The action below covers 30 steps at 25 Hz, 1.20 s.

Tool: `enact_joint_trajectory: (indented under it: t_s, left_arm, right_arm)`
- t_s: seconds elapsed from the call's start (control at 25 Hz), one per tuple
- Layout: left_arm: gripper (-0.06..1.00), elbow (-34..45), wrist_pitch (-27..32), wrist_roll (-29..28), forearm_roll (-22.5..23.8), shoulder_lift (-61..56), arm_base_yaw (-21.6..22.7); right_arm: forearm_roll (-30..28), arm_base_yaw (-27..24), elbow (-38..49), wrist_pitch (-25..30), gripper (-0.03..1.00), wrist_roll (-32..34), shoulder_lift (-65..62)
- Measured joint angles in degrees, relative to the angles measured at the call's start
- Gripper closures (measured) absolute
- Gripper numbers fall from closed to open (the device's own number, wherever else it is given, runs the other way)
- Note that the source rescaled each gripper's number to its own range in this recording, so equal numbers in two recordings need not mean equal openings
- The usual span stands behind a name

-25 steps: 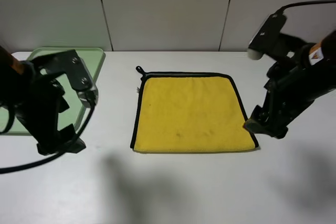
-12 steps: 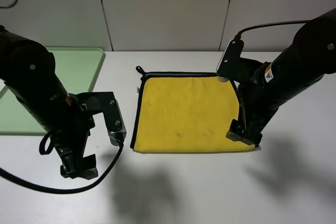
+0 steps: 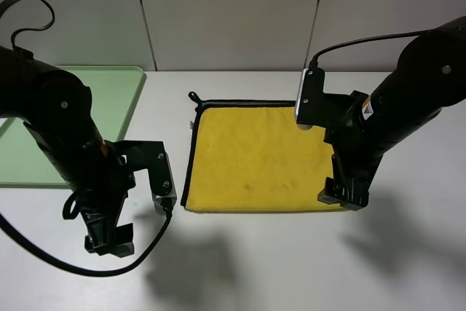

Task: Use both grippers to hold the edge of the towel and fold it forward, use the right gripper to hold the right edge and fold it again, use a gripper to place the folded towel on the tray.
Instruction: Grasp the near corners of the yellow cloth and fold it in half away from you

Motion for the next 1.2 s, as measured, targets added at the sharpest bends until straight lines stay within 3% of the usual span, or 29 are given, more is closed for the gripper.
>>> enact_joint_trajectory:
  t_s: [0.48,0.96,1.2]
  left_arm:
    - [0.04,-1.2,-0.1,3.4,0.0,0.0,0.0]
    - [0.04,-3.3,0.0,2.9,-0.1,0.0,0.0]
    - [0.04,-3.5,-0.7,3.0,-2.2,-2.3,0.0]
  right_arm:
    - [1.0,0.0,5.8,0.4,-0.03,-18.3,6.3]
    - [-3.8,-0.1,5.6,-4.8,-0.03,-19.3,13.3]
    - [-4.2,-2.2,5.6,-6.6,-0.03,-19.3,14.2]
